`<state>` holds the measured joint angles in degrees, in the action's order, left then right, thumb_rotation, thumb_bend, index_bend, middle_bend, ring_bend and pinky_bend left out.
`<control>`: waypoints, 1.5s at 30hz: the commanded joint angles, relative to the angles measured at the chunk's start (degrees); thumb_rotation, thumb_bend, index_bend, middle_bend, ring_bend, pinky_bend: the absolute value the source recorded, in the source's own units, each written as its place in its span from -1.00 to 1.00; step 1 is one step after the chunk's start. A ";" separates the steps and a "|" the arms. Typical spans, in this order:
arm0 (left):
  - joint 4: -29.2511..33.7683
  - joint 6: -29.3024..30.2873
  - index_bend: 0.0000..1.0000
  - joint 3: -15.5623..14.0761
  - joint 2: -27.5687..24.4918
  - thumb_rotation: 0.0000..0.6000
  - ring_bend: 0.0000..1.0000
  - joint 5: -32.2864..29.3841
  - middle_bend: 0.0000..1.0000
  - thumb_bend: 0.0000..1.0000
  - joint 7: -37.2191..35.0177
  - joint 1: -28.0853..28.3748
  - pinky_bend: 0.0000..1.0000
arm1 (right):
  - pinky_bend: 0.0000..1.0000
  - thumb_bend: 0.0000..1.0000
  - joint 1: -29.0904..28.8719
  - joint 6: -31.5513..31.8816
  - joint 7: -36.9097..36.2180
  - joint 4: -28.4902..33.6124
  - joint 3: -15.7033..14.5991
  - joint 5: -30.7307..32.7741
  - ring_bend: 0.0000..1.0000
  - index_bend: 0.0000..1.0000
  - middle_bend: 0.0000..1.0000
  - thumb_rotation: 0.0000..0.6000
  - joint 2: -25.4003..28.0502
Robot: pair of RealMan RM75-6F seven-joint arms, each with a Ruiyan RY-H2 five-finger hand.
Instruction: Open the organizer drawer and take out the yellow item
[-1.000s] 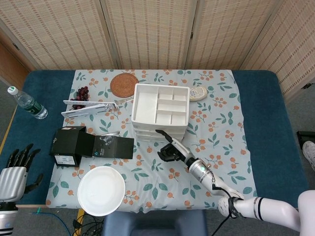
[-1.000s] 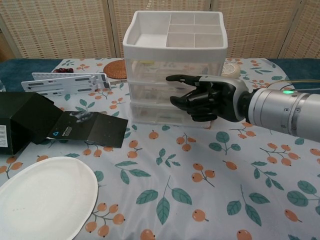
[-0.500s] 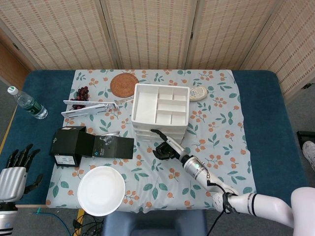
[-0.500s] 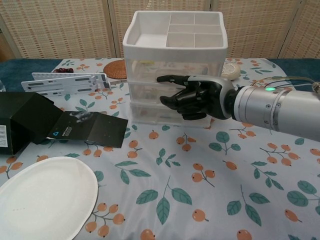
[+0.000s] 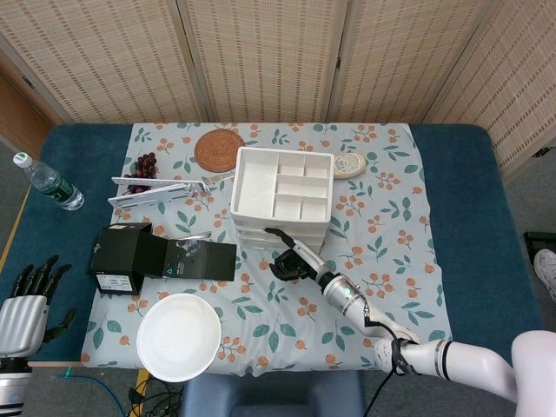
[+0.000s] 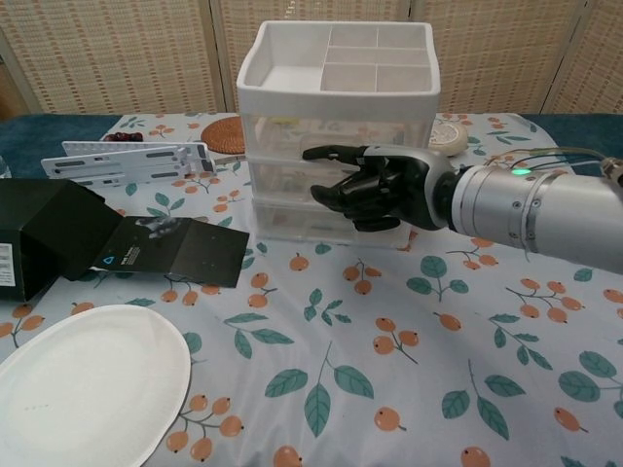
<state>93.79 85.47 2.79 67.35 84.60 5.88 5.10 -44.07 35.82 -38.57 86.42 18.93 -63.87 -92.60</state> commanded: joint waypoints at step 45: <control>0.19 -0.30 -0.69 -0.30 0.17 1.00 -0.76 0.03 -0.86 -0.37 0.48 -0.03 -0.87 | 1.00 0.03 3.57 2.36 -1.47 3.33 -2.45 -4.92 1.00 -0.93 0.75 1.00 1.69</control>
<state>93.99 85.16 2.49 67.53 84.62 6.36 5.07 -40.53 38.15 -40.03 89.71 16.52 -68.76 -90.94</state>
